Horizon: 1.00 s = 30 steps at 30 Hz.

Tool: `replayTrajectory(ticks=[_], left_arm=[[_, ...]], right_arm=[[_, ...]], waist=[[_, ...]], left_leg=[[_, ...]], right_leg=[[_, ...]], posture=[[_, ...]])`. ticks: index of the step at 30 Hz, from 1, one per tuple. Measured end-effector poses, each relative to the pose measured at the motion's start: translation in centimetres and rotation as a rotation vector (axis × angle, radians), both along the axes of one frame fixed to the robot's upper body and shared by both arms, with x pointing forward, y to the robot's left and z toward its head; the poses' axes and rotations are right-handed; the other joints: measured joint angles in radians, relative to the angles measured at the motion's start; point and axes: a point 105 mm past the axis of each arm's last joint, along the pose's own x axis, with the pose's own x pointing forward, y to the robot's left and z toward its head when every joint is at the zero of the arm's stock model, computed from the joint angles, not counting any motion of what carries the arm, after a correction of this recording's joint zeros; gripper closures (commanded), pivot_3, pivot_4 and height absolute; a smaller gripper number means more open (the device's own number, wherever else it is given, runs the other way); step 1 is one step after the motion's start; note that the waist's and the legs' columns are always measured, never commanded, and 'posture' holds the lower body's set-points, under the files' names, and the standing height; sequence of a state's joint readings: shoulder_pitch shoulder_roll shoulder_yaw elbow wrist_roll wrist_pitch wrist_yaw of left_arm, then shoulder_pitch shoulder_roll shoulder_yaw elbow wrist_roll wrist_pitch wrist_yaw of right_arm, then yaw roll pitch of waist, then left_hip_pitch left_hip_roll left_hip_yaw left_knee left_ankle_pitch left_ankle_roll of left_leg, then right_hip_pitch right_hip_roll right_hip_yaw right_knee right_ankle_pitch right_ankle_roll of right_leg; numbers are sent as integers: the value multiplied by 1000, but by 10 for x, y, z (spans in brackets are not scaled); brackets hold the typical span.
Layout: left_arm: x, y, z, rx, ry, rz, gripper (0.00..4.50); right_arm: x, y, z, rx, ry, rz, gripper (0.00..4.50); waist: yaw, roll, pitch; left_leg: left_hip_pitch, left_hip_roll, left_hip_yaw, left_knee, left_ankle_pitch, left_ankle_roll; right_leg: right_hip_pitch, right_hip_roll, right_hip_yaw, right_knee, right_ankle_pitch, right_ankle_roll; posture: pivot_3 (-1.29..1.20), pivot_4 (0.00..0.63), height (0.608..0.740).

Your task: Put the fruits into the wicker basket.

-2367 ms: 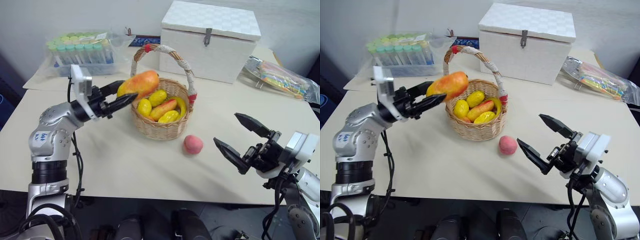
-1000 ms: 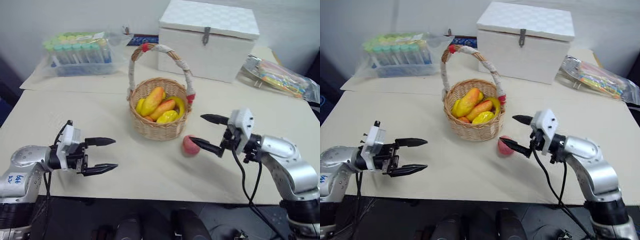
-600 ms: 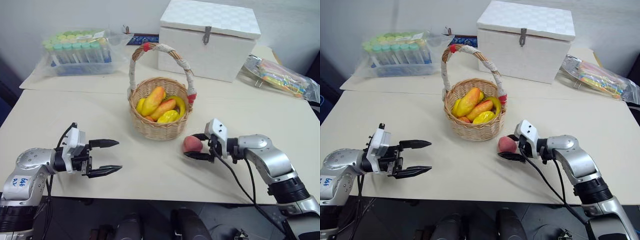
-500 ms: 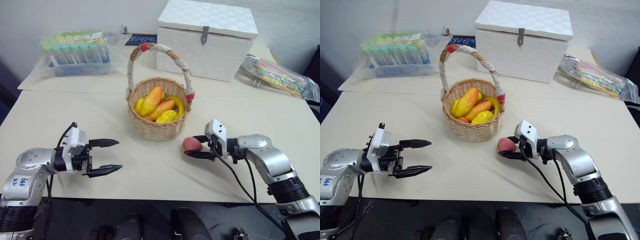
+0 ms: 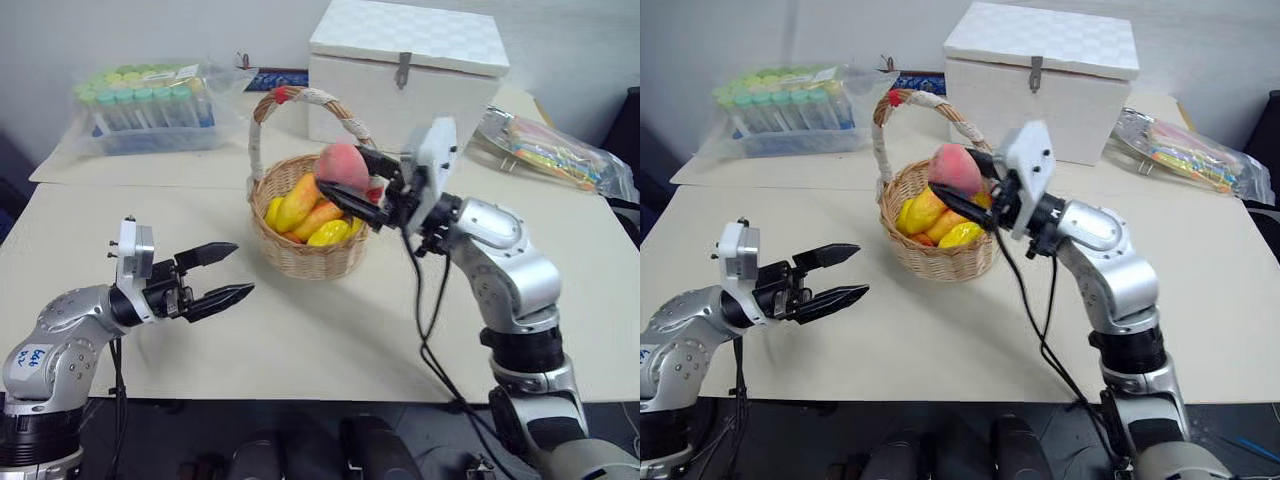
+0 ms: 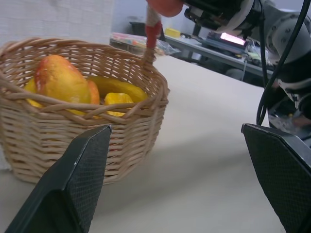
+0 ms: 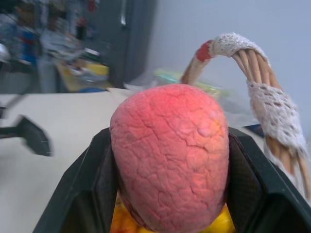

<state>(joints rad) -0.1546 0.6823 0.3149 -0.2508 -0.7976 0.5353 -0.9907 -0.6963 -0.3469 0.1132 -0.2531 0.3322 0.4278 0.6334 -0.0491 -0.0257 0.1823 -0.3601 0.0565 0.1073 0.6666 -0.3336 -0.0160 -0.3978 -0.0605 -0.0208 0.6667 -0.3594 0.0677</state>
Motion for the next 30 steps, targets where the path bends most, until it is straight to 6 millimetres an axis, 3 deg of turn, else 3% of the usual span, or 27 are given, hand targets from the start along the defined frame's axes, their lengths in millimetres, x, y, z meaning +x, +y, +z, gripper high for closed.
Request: replayTrajectory(ticks=[1,7,13,17,19,22,24,28,30], left_arm=[[0,-1,1,0,-2,5,0],[1,-2,2,-16,-4,18,0],[-1,-1,0,-17,5,19,0],[-3,3,-1,-12,4,27,0],[-4,3,0,-10,-5,22,0],[-4,5,0,-3,-11,21,0],[-4,6,0,2,-23,17,0],[-2,7,3,3,-49,23,0],[1,9,1,5,-46,38,0]], right_arm=[[4,5,-9,-31,1,-26,2094],[9,26,-40,-124,26,-63,57],[5,26,-39,-104,-50,-39,24],[-37,12,-41,-7,37,223,24],[-60,-6,-38,15,107,323,24],[-70,-33,-45,-43,196,329,24],[-64,-48,-49,-64,237,279,24],[-29,-85,-42,-88,225,89,24],[-13,-94,-37,-103,189,32,24]], waist=[[-1,0,0],[-6,0,0],[-7,0,0],[1,0,0],[8,0,0],[15,0,0],[14,0,0],[14,0,0],[12,0,0]], left_leg=[[-1,-1,0,0,0,1],[-1,-1,0,0,-1,2],[-1,-1,0,0,-1,1],[-3,-1,-2,-1,-1,2],[-5,-1,-3,1,-2,4],[-5,-1,-3,2,-2,5],[-3,-1,-2,2,-2,5],[1,-1,0,0,0,3],[2,-1,0,-1,0,2]], right_leg=[[0,-1,0,0,0,0],[0,-1,1,0,0,0],[0,0,0,-3,0,0],[0,-1,-1,-3,0,0],[0,-1,-2,-4,1,2],[2,-1,-2,-8,1,2],[2,-1,-1,-8,1,2],[3,0,1,-7,1,2],[3,0,1,-6,1,2]], posture=[[0,150,740],[0,150,740],[0,150,740],[0,150,740],[0,150,740],[0,150,740],[0,150,740],[0,150,740],[0,150,740]])
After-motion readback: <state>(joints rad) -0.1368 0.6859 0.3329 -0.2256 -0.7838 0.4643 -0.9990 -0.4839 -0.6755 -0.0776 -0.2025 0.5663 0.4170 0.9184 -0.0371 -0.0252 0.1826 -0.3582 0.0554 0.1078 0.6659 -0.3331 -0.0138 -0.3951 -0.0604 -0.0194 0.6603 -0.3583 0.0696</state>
